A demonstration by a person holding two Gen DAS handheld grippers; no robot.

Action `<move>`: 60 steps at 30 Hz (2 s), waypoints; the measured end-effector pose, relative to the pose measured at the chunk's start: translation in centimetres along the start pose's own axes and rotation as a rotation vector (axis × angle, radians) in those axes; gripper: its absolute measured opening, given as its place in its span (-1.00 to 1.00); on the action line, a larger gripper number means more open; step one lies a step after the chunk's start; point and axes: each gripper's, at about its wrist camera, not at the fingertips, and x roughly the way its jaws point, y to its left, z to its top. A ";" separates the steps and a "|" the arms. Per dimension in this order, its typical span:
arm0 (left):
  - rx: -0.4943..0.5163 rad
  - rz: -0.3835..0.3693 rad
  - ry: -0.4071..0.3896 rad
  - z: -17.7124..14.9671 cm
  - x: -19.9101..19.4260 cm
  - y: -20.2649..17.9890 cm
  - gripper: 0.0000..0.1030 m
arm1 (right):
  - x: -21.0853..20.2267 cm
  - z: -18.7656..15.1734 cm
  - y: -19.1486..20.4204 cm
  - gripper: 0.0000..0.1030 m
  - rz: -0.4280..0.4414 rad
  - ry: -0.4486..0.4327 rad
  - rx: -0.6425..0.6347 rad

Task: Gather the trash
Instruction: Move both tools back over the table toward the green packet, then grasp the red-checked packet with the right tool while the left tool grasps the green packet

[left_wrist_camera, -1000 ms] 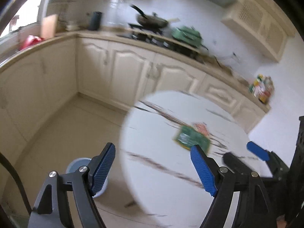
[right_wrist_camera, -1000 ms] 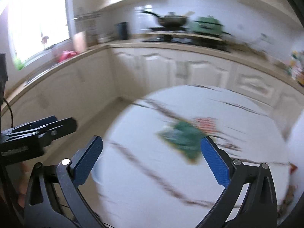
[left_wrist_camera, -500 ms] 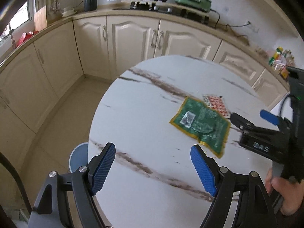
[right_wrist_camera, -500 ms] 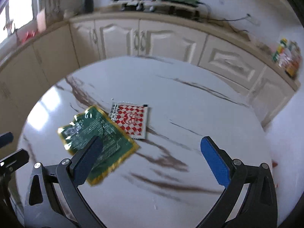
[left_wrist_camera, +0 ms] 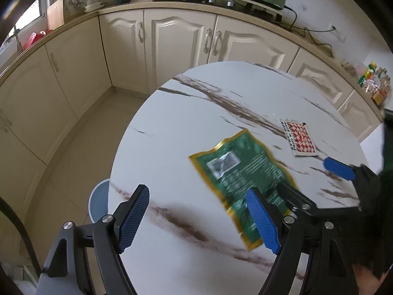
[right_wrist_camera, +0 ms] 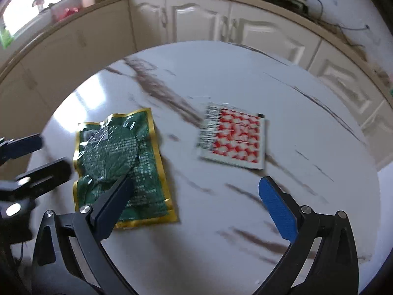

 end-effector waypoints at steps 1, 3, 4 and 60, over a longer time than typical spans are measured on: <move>0.004 -0.001 -0.003 -0.1 0.2 0.0 0.51 | -0.3 -0.1 -0.2 0.97 -0.008 -0.011 0.008; 0.021 0.015 0.005 0.1 0.9 -0.3 0.51 | -1.2 -0.6 -1.6 0.98 0.014 -0.038 0.064; 0.019 0.014 0.014 0.2 1.4 -0.6 0.51 | -1.6 -0.6 -2.3 0.98 0.019 -0.045 0.084; 0.141 -0.163 -0.020 -0.9 1.4 4.1 -1.00 | 0.7 1.2 -2.6 -0.92 0.088 -0.045 0.079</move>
